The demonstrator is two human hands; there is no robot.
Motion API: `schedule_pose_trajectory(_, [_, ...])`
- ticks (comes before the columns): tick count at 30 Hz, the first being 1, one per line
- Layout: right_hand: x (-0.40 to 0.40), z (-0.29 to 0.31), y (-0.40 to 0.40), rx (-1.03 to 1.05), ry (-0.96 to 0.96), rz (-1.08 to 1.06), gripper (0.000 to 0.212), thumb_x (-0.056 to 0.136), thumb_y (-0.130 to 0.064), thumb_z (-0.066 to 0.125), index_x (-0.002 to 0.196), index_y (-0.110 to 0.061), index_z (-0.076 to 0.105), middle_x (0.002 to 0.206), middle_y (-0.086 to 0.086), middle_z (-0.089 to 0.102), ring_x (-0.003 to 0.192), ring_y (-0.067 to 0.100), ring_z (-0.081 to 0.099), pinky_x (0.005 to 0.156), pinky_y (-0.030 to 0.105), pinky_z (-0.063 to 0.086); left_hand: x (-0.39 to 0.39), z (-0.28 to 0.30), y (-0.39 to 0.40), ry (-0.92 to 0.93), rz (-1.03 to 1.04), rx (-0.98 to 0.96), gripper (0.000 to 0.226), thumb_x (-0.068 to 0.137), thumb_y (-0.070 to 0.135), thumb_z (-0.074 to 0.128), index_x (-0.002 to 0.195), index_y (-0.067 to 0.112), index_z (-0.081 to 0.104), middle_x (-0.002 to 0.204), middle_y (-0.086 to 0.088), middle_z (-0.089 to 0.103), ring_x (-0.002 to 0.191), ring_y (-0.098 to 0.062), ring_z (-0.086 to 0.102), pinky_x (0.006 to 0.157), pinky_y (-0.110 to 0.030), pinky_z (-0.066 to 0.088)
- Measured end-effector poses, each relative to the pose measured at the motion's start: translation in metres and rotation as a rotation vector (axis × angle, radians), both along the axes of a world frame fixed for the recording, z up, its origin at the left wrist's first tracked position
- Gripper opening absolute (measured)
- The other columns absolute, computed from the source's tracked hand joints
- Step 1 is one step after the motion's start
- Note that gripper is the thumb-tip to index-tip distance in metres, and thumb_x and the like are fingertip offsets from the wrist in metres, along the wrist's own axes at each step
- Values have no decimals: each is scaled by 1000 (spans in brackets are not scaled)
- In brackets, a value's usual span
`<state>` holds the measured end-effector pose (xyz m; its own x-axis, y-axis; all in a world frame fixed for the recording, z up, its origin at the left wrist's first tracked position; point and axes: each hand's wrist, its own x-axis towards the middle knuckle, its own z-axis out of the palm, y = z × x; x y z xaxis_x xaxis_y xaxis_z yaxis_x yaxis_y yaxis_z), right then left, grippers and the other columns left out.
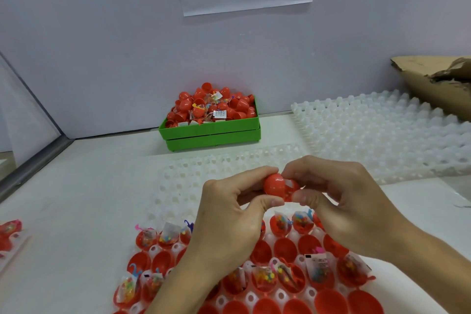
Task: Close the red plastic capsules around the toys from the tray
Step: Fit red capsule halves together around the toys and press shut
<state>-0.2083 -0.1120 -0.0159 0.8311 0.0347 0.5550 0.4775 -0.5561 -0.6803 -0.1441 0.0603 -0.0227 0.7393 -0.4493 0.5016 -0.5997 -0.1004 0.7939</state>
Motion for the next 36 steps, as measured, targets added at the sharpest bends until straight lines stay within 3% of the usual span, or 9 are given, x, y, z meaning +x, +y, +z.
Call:
schedule_pose_trajectory(4, [1, -3, -2, -30, -17, -9, 27, 86, -2, 60, 105, -16, 73, 84, -19, 65, 74, 8, 65, 65, 14, 50, -1, 2, 0, 31, -16, -30, 45, 78, -7, 74, 101, 32, 73, 90, 17, 76, 86, -1, 72, 77, -13, 54])
schedule_pose_trajectory(6, [2, -5, -1, -34, -35, -25, 27, 86, -3, 60, 105, -16, 72, 83, -21, 65, 72, 7, 65, 65, 13, 50, -1, 2, 0, 6, -29, -14, 38, 78, 2, 74, 105, 29, 73, 93, 17, 76, 88, -1, 72, 80, -14, 55])
schedule_pose_trajectory(11, [2, -3, -2, 204, 55, 8, 32, 82, -10, 64, 104, -31, 55, 83, -3, 75, 76, 15, 72, 70, 14, 52, -1, 2, -1, -48, -75, 60, 36, 80, 13, 72, 115, 22, 71, 99, 16, 74, 91, 0, 71, 83, -16, 55])
schedule_pose_trajectory(14, [2, -2, -1, 266, 74, 21, 32, 80, -11, 67, 101, -33, 57, 83, -2, 76, 77, 14, 74, 70, 13, 51, -2, 1, 0, -68, -105, 61, 38, 83, 10, 70, 119, 21, 69, 101, 15, 74, 92, -3, 71, 84, -18, 56])
schedule_pose_trajectory(20, [2, -1, -1, 366, 108, 34, 34, 81, 9, 72, 95, -21, 67, 81, 4, 76, 73, 15, 73, 66, 14, 51, -1, 3, 2, 7, -170, 37, 40, 86, 11, 67, 123, 26, 65, 101, 13, 75, 92, -5, 72, 82, -19, 56])
schedule_pose_trajectory(25, [1, 3, 0, 385, 125, 43, 33, 81, 10, 70, 94, -20, 68, 79, 6, 76, 70, 15, 72, 64, 14, 51, -1, 7, 3, 19, -202, 25, 34, 90, 13, 65, 114, 37, 66, 99, 10, 74, 92, -9, 71, 77, -20, 57])
schedule_pose_trajectory(31, [0, 2, 3, 309, 137, 53, 27, 81, 6, 73, 94, -17, 68, 81, 1, 77, 77, 14, 74, 70, 15, 53, -1, 2, -3, -47, -137, 26, 13, 89, 20, 61, 101, 25, 66, 87, 4, 71, 81, -14, 72, 77, -18, 57])
schedule_pose_trajectory(36, [0, 1, 1, 361, 139, 7, 33, 76, 10, 76, 91, -19, 70, 82, 2, 77, 80, 15, 75, 76, 20, 56, -3, 5, 0, -2, -175, 23, 27, 88, 10, 66, 101, 34, 72, 93, 9, 74, 91, -10, 72, 83, -19, 56])
